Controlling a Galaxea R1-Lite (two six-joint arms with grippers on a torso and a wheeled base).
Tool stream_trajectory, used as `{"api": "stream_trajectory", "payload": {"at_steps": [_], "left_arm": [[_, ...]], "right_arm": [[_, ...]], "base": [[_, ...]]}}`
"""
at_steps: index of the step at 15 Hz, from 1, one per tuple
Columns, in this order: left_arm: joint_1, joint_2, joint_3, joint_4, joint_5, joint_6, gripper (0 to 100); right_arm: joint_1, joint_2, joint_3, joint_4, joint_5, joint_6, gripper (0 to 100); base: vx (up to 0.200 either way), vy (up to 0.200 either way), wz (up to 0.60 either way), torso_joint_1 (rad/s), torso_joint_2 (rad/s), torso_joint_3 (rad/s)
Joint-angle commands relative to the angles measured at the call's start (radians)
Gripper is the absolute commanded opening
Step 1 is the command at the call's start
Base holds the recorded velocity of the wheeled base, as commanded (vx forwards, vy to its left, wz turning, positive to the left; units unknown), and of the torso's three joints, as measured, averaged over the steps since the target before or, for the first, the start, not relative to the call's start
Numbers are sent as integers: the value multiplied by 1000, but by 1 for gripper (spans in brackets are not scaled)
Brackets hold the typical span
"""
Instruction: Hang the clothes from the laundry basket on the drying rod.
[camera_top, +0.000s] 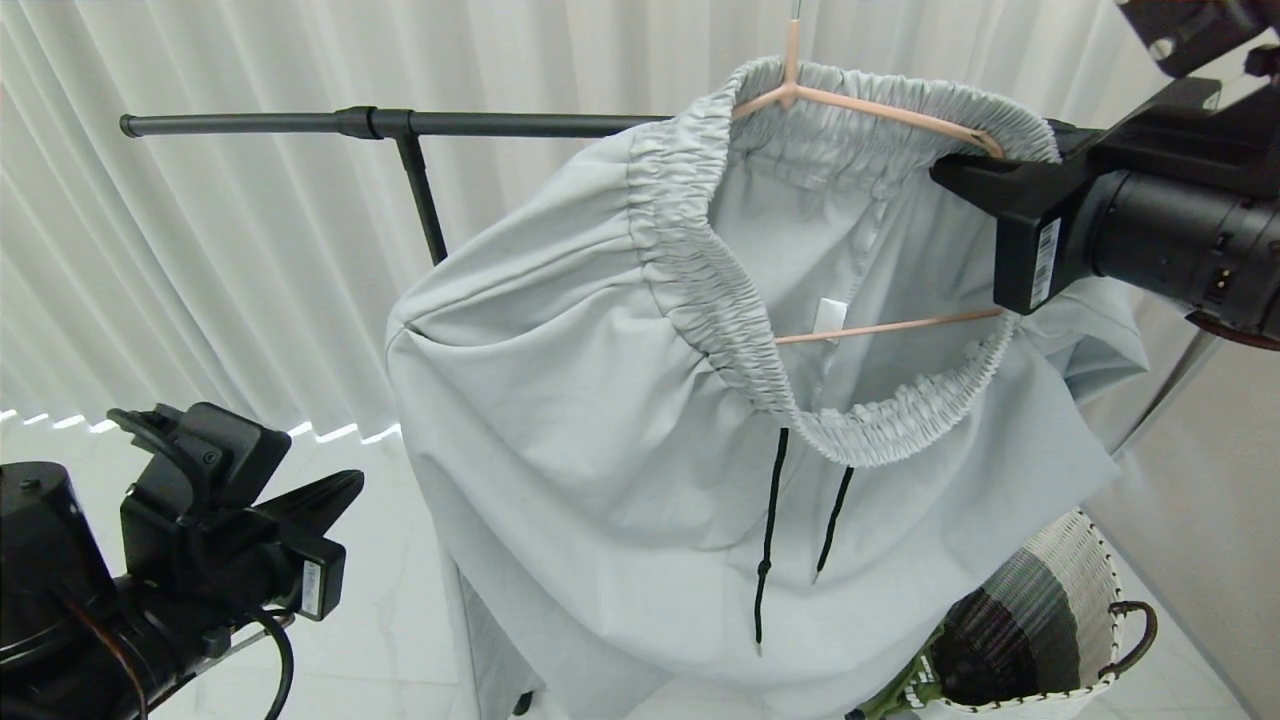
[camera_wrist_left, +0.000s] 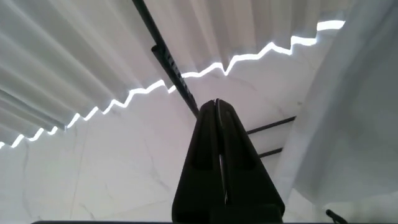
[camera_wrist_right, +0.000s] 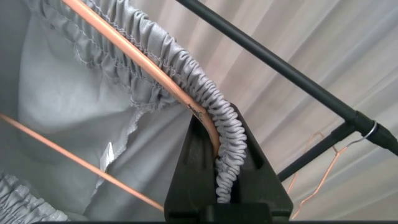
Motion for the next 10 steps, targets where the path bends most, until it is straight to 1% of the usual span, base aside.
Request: {"api": "stream_trajectory", "payload": {"at_steps": [1, 3, 4, 5, 7, 8, 10], "left_arm": [[14, -13, 14, -1, -1, 0, 0], [4, -45, 31, -1, -9, 11, 0], [2, -69, 45, -1, -30, 40, 0], [5, -89, 65, -1, -73, 68, 100], [5, -129, 96, -1, -165, 75, 100], [4, -134, 102, -1, -198, 77, 100], [4, -118, 82, -1, -202, 77, 100]], "right_arm": [[-2, -1, 0, 1, 0, 0, 0], [-8, 1, 0, 1, 0, 0, 0], [-14, 2, 0, 1, 0, 0, 0], [-16, 4, 0, 1, 0, 0, 0], [-14, 5, -2, 1, 0, 0, 0], [-13, 5, 0, 1, 2, 0, 0], [7, 4, -2, 1, 3, 0, 0]], "base": [[0, 0, 0, 0, 0, 0], [0, 0, 0, 0, 0, 0], [0, 0, 0, 0, 0, 0], [0, 0, 0, 0, 0, 0], [0, 0, 0, 0, 0, 0], [0, 0, 0, 0, 0, 0], [0, 0, 0, 0, 0, 0]]}}
